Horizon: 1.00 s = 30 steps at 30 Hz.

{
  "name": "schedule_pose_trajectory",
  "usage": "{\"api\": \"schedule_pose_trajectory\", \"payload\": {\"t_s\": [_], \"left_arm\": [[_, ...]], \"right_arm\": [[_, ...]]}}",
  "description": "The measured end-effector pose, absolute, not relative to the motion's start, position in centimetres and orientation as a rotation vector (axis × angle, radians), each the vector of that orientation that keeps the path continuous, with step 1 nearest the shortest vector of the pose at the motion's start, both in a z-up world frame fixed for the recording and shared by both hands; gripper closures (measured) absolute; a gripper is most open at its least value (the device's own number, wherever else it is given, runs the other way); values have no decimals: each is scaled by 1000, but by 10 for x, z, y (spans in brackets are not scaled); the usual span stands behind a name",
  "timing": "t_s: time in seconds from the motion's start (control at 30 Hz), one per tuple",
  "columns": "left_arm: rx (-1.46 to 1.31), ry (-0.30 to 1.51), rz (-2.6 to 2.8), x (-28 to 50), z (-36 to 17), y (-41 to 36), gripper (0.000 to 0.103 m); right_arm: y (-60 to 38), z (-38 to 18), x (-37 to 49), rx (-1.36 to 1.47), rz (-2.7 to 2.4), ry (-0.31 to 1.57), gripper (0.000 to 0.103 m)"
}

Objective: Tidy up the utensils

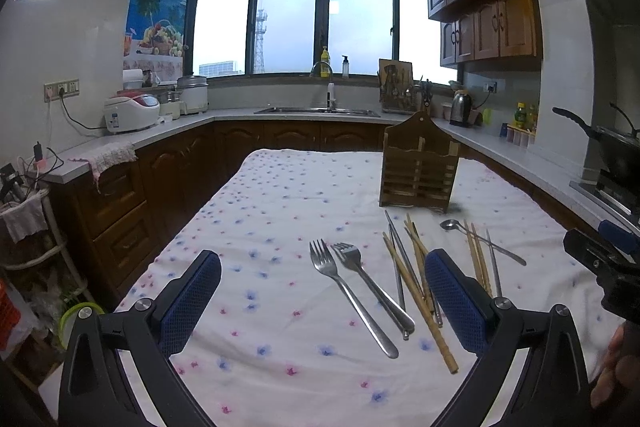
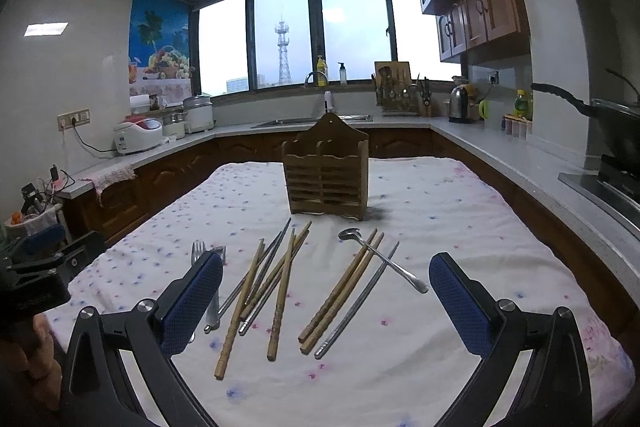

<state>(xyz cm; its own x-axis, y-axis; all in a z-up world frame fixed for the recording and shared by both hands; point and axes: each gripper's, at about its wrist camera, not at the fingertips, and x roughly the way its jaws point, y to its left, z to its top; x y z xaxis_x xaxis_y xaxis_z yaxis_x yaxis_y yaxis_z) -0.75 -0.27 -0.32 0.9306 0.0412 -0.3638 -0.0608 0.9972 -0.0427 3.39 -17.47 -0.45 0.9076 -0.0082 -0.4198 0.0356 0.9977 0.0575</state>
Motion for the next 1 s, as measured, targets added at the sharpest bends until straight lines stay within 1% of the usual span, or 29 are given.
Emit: {"api": "schedule_pose_trajectory", "payload": {"t_s": [1.0], "left_arm": [[-51, 377, 53, -6, -1, -2, 1]], "right_arm": [[-181, 0, 32, 85, -28, 425, 0]]}}
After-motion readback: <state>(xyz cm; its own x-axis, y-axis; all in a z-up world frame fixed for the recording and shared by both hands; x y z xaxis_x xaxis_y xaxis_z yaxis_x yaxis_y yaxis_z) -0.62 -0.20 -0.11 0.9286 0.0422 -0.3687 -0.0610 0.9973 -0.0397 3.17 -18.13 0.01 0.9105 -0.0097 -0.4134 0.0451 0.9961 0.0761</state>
